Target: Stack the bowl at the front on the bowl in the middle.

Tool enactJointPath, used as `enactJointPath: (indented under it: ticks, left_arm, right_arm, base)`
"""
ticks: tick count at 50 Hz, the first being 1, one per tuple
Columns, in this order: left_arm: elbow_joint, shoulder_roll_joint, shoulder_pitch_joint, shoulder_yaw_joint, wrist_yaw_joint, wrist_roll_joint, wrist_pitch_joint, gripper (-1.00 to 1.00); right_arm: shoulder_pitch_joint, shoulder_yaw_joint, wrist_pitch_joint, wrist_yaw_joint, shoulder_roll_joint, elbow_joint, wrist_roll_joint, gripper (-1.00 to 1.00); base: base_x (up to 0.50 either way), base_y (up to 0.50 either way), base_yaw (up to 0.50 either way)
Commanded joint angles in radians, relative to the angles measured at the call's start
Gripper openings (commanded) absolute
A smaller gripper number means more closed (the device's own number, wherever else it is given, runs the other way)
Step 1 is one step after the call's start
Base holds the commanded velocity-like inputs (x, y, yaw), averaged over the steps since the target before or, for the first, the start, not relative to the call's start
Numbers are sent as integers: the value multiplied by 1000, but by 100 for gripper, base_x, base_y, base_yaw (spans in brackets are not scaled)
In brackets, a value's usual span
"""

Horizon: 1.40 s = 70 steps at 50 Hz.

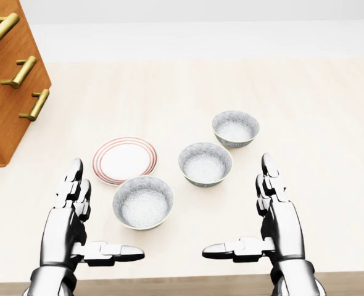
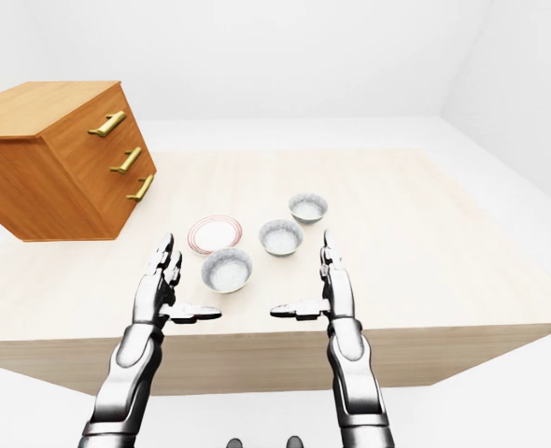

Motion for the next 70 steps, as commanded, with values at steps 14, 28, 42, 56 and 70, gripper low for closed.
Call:
enactJointPath:
  ticks: [14,28,42,56,70]
  left_arm:
    - [-1,52,-119,63,-52,-19,91,100]
    - [-51,97,-201,105,-72,-30,91,100]
    - [-86,84,-203,91,-68,-30,91,100]
    - [-95,85,-199,94,-68,-32,91,100]
    - [-92,85,-198,95,-66,-34,91,100]
  right_arm:
    - [-87,-39,88,34,-33,-83,-21,100]
    - [-145,-68,88,37,-50,-145,-21,100]
    - [-107,-73,88,74,-53,-202,19,100]
    - [-115,-44,88,71,-38,-200,-9,100]
    - [-114,-35,88,78,-35,-205,-22,100]
  base:
    - [0,0,0]
    - [0,0,0]
    - [14,0,0]
    - [38,0,0]
    - [10,0,0]
